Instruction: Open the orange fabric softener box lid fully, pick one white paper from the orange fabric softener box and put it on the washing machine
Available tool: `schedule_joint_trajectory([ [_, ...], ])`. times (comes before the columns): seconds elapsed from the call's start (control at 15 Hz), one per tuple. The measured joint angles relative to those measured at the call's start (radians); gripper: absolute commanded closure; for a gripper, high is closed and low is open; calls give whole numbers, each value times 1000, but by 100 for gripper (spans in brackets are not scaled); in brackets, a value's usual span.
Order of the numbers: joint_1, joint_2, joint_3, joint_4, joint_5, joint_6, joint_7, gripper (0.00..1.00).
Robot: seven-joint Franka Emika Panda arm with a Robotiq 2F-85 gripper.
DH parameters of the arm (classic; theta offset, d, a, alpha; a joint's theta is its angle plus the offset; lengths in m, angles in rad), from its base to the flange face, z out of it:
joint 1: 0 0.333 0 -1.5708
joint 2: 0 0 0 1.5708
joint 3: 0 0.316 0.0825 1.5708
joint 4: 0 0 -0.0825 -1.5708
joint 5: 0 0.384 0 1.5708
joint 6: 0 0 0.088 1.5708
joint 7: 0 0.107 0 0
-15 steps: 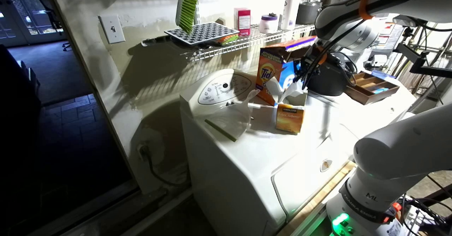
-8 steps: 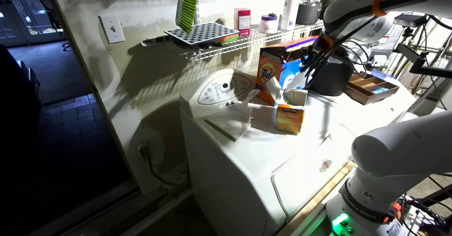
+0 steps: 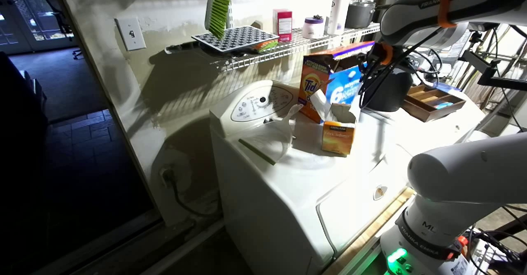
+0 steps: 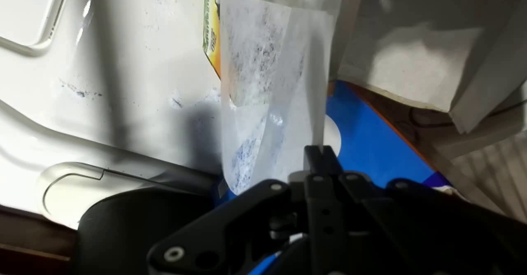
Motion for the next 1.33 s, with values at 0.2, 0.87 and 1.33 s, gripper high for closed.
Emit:
schedule_joint_trajectory([
  [0.2,4,-7,-8,0,0,-33,0,100],
  [0.87,-83,-68,-33,9,-50,-101,26,100],
  [1.33,-104,32,-61,10,-84,23,-53,100],
])
